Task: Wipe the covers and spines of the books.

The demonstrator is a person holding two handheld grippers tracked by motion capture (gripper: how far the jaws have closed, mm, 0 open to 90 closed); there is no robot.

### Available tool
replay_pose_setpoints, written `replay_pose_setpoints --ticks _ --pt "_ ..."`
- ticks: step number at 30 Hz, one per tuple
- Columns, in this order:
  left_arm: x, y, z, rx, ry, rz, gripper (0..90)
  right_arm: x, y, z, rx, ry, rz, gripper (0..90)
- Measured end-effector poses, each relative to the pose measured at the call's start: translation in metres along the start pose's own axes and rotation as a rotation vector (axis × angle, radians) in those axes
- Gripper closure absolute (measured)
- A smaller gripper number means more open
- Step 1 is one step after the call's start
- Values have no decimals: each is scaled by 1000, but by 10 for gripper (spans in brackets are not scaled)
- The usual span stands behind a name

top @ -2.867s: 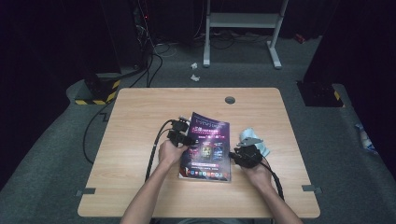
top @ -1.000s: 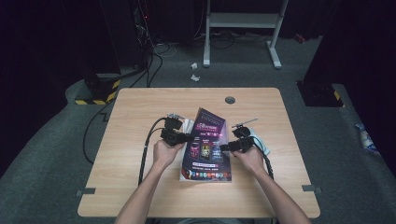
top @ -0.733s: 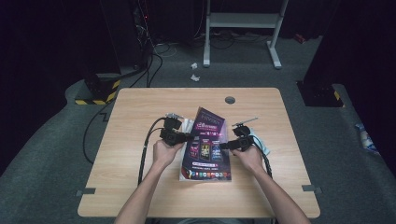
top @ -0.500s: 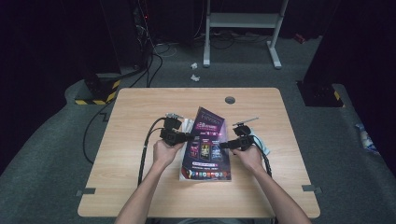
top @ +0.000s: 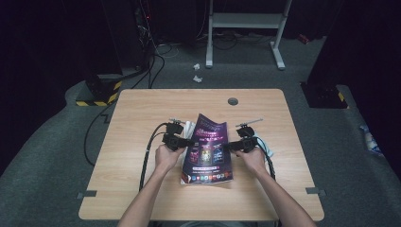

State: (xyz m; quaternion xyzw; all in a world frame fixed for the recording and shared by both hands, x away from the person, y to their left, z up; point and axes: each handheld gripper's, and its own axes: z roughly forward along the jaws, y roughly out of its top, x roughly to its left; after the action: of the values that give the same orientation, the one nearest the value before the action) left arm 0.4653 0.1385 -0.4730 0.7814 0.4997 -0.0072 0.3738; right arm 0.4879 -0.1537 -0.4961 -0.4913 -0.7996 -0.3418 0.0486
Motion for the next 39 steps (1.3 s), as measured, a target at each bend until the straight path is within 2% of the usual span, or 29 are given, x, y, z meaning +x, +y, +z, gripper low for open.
replay_pose_setpoints --ticks 5,7,11,14,17,18,24,27,28,30,32,33,35,39 --pt "4 -4 2 3 0 -24 872 0 1 2 0 19 22 590" --pt "5 -5 4 12 -3 -22 871 3 1 7 25 55 23 601" --pt "5 -5 4 10 4 -35 870 6 2 9 20 50 21 629" --pt "4 -4 4 14 14 -28 869 6 3 10 28 43 18 638" --pt "5 -5 4 9 22 -29 859 7 3 9 32 42 16 687" --pt "6 -6 4 13 37 -25 849 7 3 9 34 42 15 702" --pt "11 -14 9 32 59 -45 717 11 4 2 35 33 4 774" --pt "13 -19 13 43 50 -58 625 12 8 -6 36 32 11 801" --pt "12 -21 13 38 41 -66 625 12 8 -6 36 32 11 801" --pt "10 -22 13 31 42 -58 578 17 11 -12 32 20 7 813" --pt "6 -23 12 39 61 -36 531 20 14 -16 23 15 -7 822" --pt "5 -23 12 42 82 -18 472 22 15 -20 15 18 -8 831" --pt "4 -25 12 52 116 2 456 22 16 -22 17 17 -12 835" --pt "6 -28 10 37 120 0 427 25 20 -32 21 -5 -35 837"
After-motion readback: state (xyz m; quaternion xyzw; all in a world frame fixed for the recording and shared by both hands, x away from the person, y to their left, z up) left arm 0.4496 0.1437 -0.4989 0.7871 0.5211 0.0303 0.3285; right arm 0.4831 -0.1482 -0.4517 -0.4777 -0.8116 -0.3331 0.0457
